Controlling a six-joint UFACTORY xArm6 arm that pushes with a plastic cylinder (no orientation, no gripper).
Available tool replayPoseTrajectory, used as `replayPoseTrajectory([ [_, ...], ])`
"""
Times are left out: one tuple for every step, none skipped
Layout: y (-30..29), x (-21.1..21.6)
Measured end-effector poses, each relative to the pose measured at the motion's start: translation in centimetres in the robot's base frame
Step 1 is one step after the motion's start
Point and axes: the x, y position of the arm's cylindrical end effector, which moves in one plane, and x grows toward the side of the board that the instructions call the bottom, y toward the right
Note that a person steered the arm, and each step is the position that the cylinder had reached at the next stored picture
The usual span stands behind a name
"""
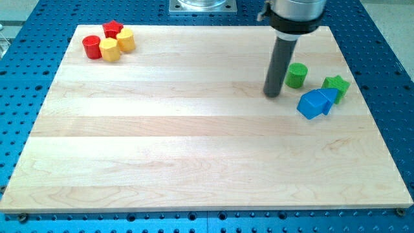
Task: Push the green circle above the blue cube
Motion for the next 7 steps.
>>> replayPoseTrajectory([
  [-2.2, -3.7],
  [2.5, -7.9],
  [6.6, -4.9],
  [9.1, -3.7],
  [9.2, -5.5],
  [9.4, -3.3],
  [9.4, -2.0],
])
